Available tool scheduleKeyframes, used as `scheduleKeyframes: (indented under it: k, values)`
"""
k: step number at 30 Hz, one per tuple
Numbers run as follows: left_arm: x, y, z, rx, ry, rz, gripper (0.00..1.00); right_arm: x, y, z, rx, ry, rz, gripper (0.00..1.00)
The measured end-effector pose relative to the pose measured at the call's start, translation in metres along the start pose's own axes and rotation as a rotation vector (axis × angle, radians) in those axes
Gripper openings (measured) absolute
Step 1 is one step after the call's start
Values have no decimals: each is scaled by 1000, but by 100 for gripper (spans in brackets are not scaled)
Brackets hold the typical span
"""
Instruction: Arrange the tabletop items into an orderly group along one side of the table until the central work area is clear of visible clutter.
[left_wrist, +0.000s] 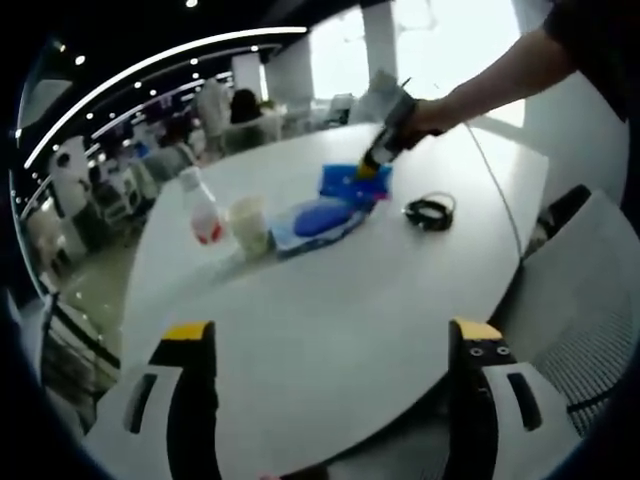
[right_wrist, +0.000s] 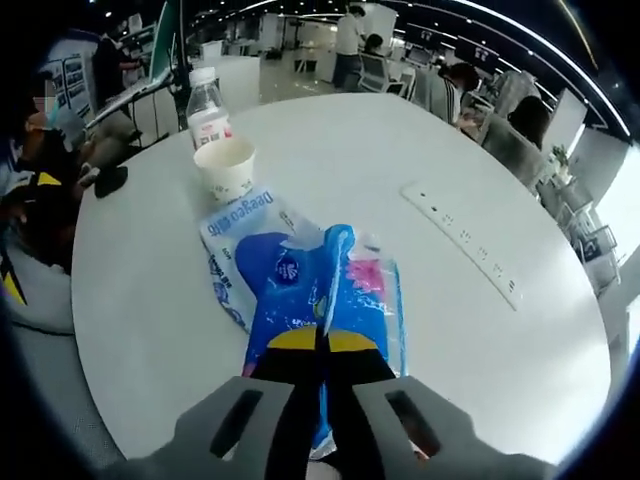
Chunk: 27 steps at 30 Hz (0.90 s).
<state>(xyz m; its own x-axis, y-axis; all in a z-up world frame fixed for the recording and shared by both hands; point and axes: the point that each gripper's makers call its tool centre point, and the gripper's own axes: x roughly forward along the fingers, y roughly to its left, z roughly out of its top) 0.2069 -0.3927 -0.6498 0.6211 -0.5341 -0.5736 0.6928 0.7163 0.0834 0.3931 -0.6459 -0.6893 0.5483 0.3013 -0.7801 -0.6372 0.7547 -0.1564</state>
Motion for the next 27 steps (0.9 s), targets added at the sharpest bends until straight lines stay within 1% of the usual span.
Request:
scheduleKeyframes:
  k: [3,8,9,10,14,18,20,27]
  values:
    - [0,-2,0,2,1,-7,94,-7,1,7,-13,-24,1,0]
    - [0,-3,0,6,3,-11,94,-14,-1,14,-28,-47,1,0]
    - [0,-3,0,7,3,-11,94,-16,-2,15,-42,-50,0,0]
    - [0,-3,0,8,4,-10,94,-19,-5,17,-76,-57,-5,0]
    - [0,-3,0,8,5,-10,94,-29,-13,20,-106,-70,-7,0]
    - [0,-3,0,8,3,-13,94,-37,-18,20,-136,-71,-7,0]
    - [0,-3,0,9,4,-14,94,-46,-19,18,-172,-68,1,0]
    - [1,-3,-1,9,8,-15,94,-60,-21,13,-211,-54,18,0]
